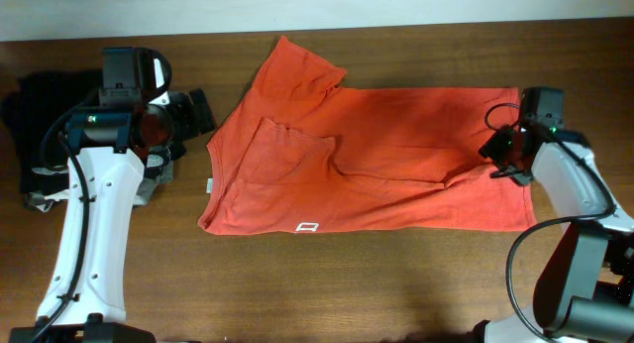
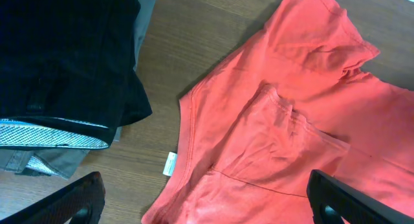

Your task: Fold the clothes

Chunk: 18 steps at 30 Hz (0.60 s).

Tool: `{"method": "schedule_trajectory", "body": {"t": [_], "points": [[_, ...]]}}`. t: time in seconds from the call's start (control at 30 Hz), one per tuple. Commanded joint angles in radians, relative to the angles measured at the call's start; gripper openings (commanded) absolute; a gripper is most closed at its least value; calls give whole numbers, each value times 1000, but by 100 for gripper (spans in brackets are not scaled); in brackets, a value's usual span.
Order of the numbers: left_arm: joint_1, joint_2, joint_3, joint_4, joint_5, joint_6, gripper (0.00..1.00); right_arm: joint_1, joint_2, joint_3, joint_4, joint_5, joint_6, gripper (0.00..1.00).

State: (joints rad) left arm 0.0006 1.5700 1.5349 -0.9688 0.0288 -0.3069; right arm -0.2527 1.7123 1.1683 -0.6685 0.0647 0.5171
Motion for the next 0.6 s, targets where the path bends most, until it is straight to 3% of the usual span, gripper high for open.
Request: {"method": "schedule_trajectory", "body": {"t": [0.0, 0.2, 0.27, 0.37, 0.4, 0.47, 0.5, 0.57], "points": [[2, 1, -1, -1, 0, 5, 99, -24, -17, 154, -109, 46, -121, 65], [2, 1, -1, -1, 0, 5, 99, -69, -18, 412, -411, 45, -121, 75], [2, 1, -1, -1, 0, 5, 100, -69, -18, 447, -468, 45, -121, 89], [2, 1, -1, -1, 0, 5, 100, -69, -18, 462, -514, 32, -154, 88], [2, 1, -1, -1, 0, 5, 99, -68, -17, 460, -515, 12, -189, 83], [2, 1, -1, -1, 0, 5, 99, -68, -14, 454, -502, -28, -229, 56], [2, 1, -1, -1, 0, 5, 99, -68, -11, 453, -492, -43, -244, 37], [2, 1, -1, 17, 0, 4, 100, -68, 4, 453, -466, -64, -266, 14]]}}
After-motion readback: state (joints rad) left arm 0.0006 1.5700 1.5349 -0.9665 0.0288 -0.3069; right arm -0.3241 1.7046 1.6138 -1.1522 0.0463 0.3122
